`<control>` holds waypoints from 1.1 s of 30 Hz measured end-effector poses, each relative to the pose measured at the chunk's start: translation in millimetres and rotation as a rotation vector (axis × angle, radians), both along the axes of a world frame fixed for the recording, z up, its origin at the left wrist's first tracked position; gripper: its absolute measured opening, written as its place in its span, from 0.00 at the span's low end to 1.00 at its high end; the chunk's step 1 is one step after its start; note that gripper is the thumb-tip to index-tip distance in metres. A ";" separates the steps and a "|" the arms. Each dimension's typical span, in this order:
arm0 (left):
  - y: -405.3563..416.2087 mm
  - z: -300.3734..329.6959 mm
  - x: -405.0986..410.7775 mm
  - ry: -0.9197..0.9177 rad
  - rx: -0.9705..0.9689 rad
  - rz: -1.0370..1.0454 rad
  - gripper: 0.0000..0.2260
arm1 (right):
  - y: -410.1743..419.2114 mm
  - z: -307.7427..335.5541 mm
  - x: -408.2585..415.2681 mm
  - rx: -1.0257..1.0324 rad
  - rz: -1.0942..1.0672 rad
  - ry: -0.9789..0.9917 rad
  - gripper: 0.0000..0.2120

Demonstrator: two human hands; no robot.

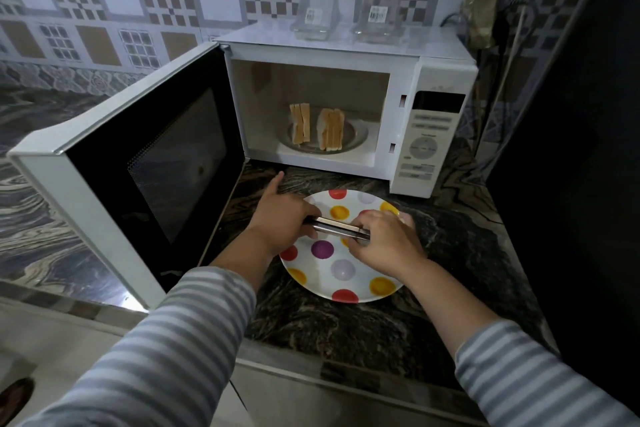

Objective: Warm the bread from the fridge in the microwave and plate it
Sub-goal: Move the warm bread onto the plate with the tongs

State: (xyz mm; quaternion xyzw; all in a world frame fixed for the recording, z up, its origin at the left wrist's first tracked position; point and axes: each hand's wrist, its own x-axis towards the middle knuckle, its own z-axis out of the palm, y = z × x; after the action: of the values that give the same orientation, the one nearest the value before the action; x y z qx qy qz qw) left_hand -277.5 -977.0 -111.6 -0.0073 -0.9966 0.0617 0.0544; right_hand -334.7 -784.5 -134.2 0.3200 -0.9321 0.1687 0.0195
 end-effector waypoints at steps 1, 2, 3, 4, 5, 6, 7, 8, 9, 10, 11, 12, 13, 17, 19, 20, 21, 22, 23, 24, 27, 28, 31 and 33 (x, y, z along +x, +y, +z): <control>-2.7 -0.9 1.2 0.007 0.005 0.004 0.11 | 2.6 2.3 0.1 0.067 0.006 0.001 0.17; -4.1 -1.4 2.2 0.014 0.010 0.006 0.11 | 3.4 4.4 0.3 0.117 0.018 -0.007 0.19; -4.3 -2.2 2.7 0.018 0.017 0.004 0.11 | 2.2 6.2 0.9 0.143 0.034 -0.021 0.21; -2.9 -2.6 3.0 0.019 0.020 -0.004 0.11 | -0.6 8.1 2.5 0.152 0.052 -0.039 0.22; -0.8 -2.8 3.0 0.017 0.016 -0.015 0.12 | -4.4 9.9 4.7 0.159 0.069 -0.057 0.22; 1.3 -3.1 2.9 0.018 0.008 -0.027 0.12 | -8.8 11.3 6.6 0.170 0.082 -0.071 0.20; 2.4 -3.7 2.4 0.026 0.006 -0.035 0.12 | -12.9 12.1 8.1 0.184 0.089 -0.085 0.17; 2.5 -4.1 2.1 0.039 0.018 -0.038 0.13 | -15.8 12.1 8.9 0.189 0.089 -0.098 0.15; 1.5 -5.1 2.1 0.059 0.043 -0.035 0.13 | -17.8 12.0 9.4 0.182 0.084 -0.107 0.14; 0.2 -6.8 3.4 0.087 0.081 -0.029 0.15 | -19.0 11.2 9.0 0.167 0.074 -0.110 0.13; -1.0 -9.4 5.5 0.123 0.122 -0.015 0.19 | -19.4 10.4 7.7 0.152 0.059 -0.109 0.13; -1.2 -12.1 9.3 0.166 0.159 0.011 0.24 | -19.9 9.0 5.1 0.139 0.038 -0.112 0.12; -1.9 -16.4 14.0 0.217 0.198 0.052 0.29 | -20.2 8.2 2.2 0.121 0.014 -0.115 0.11; -6.3 -39.9 32.6 0.327 0.480 0.245 0.31 | -25.0 9.0 -14.5 -0.003 -0.086 -0.123 0.13; -10.0 -52.9 37.9 0.259 0.590 0.250 0.30 | -33.0 12.9 -25.4 -0.031 -0.112 -0.121 0.15; -11.7 -58.6 40.6 0.223 0.631 0.249 0.30 | -38.7 16.0 -31.3 -0.036 -0.127 -0.130 0.16; -13.0 -63.6 43.1 0.193 0.666 0.257 0.30 | -45.2 19.6 -37.2 -0.037 -0.138 -0.135 0.17; -14.0 -68.6 45.2 0.176 0.693 0.265 0.31 | -52.6 23.2 -43.4 -0.033 -0.147 -0.138 0.18; -14.8 -73.8 46.3 0.172 0.705 0.271 0.32 | -60.6 27.3 -49.5 -0.034 -0.158 -0.139 0.19; -14.7 -78.2 46.8 0.180 0.700 0.272 0.33 | -69.0 30.5 -56.3 -0.046 -0.176 -0.145 0.20; -14.3 -84.1 44.4 0.206 0.656 0.284 0.34 | -96.1 36.2 -74.6 -0.110 -0.225 -0.202 0.22; -15.0 -84.6 43.1 0.216 0.650 0.290 0.34 | -105.5 35.5 -79.9 -0.128 -0.235 -0.217 0.22; -19.2 -86.9 40.2 0.229 0.634 0.282 0.33 | -130.3 34.0 -90.4 -0.131 -0.257 -0.222 0.22; -21.2 -88.5 38.5 0.237 0.616 0.273 0.32 | -145.2 32.3 -99.0 -0.130 -0.284 -0.239 0.24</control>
State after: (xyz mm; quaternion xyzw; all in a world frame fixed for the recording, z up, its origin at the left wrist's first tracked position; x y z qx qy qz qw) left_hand -239.1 -998.2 -200.1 0.1498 -0.9470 -0.2347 0.1605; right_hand -433.6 -929.7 -101.9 0.1610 -0.9506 0.2611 -0.0471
